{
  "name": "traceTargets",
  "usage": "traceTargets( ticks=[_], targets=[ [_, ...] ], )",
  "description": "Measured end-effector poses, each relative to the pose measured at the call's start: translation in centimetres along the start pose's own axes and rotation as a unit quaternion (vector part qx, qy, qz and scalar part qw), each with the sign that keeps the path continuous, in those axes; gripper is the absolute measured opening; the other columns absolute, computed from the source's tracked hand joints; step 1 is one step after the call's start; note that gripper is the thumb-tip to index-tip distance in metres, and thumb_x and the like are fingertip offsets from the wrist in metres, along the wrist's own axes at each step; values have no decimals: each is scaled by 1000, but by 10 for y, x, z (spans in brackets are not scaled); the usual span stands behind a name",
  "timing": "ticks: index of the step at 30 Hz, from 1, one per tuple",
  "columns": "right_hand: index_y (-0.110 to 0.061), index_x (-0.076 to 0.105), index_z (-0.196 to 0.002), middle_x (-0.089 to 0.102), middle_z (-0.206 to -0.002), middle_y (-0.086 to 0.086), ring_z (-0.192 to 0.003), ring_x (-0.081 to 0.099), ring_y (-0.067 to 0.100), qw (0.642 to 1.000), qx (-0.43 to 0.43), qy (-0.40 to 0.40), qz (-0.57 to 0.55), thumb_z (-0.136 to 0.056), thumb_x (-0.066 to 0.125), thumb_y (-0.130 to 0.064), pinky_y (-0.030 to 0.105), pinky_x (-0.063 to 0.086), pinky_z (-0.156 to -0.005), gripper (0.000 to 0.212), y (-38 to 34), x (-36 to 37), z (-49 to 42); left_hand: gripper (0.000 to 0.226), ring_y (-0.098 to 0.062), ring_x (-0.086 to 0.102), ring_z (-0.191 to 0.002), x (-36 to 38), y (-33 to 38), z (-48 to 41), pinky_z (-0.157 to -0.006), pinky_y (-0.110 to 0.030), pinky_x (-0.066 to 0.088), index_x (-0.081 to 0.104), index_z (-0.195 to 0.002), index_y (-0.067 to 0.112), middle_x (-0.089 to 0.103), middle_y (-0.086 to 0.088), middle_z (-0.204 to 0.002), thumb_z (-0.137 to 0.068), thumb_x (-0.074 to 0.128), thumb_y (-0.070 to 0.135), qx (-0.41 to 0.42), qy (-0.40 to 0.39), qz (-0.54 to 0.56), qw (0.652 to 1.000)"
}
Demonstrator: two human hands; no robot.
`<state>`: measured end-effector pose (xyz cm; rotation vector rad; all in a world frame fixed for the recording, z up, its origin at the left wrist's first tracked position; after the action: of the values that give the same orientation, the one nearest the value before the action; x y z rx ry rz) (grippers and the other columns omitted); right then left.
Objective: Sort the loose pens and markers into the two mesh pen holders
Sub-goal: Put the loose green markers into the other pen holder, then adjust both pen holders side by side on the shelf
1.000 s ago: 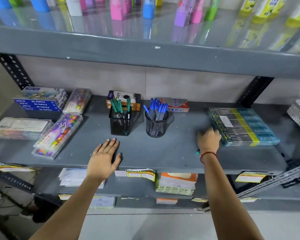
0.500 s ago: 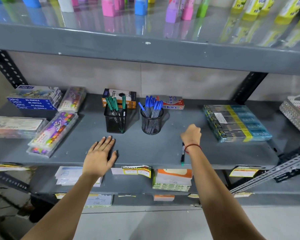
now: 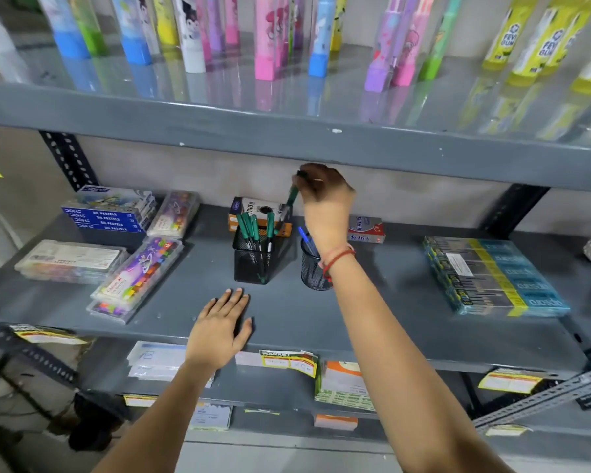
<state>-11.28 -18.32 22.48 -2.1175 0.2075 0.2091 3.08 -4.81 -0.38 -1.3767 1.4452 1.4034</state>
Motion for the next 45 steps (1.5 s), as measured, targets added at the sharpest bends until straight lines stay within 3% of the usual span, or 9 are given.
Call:
traceTargets(
  ticks=[8, 13, 16, 19, 23, 25, 28, 32, 45],
  targets=[
    [-1, 64, -93, 70, -90, 22, -84, 67, 35, 975, 1, -156, 160, -84, 63, -3, 41, 56, -78, 9, 64, 91, 20, 60, -21, 37, -132, 1, 0, -1, -108, -40, 26, 48, -133, 15, 46, -3, -140, -89, 24, 48, 2, 3, -3, 1000],
    [-9, 50, -129, 60, -119, 22, -117, 48, 37, 944, -15, -222, 243, -91, 54, -11, 46, 48, -96, 38, 78, 107, 47, 59, -23, 39, -131, 1, 2, -1, -107, -41, 27, 49, -131, 13, 49, -5, -138, -89, 26, 47, 12, 7, -2, 1000],
    [-10, 37, -137, 56, -121, 22, -116, 45, 37, 944, -33, -203, 260, -91, 56, -20, 47, 45, -97, 51, 72, 99, 50, 64, -20, 32, -135, 0, -1, -2, -110, -37, 19, 44, -135, 16, 43, -4, -143, -87, 24, 53, -3, -1, 47, 999],
    [-9, 36, -136, 53, -123, 19, -117, 44, 33, 966, -16, -133, 219, -90, 58, -29, 45, 42, -102, 54, 69, 62, 52, 56, -23, 48, -121, -10, -11, -8, -102, -37, 34, 47, -131, 17, 56, -6, -131, -85, 48, 48, -92, 38, 189, 977],
    [-4, 42, -130, 49, -126, 21, -119, 41, 33, 983, 54, 28, 173, -84, 65, -36, 43, 35, -105, 60, 90, -11, 59, 55, -26, 52, -117, -18, -19, -26, -95, -27, 36, 42, -132, 7, 56, -14, -128, -84, 66, 19, -251, 111, 435, 858],
    [-5, 35, -137, 39, -138, 19, -130, 32, 30, 982, 130, 50, 131, -77, 72, -40, 38, 29, -110, 78, 115, -35, 64, 68, -27, 49, -121, -21, -17, -41, -97, -28, 36, 35, -136, 5, 50, -16, -134, -81, 70, 22, -272, 120, 471, 830],
    [-11, 23, -144, 28, -148, 16, -139, 24, 28, 972, 211, -37, 94, -64, 81, -46, 43, 26, -115, 105, 146, -35, 67, 97, -24, 35, -132, -24, -8, -63, -107, -40, 32, 22, -142, 9, 36, -12, -146, -68, 80, 34, -259, 127, 468, 835],
    [-16, 23, -142, 38, -142, 13, -133, 37, 30, 960, 227, -102, 125, -47, 84, -58, 46, 38, -109, 120, 157, -11, 67, 115, -22, 38, -130, -24, 3, -83, -107, -41, 33, 19, -143, 15, 40, -8, -143, -54, 86, 46, -257, 150, 442, 846],
    [-20, 28, -137, 55, -132, 7, -122, 52, 25, 978, 187, -21, 90, -55, 87, -40, 47, 45, -104, 104, 148, -17, 72, 74, -22, 60, -102, -40, 14, -58, -86, -36, 49, 49, -120, 13, 65, -4, -109, -59, 83, 38, -258, 246, 389, 850]
  ],
)
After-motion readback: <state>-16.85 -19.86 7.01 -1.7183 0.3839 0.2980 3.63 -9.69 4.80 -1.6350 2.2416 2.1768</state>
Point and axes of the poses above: each hand's wrist, its own z-axis away from the middle knuckle, its own x-axis out of the palm, y = z × x, the point moved 7 cm from there along -z, towards the middle knuckle
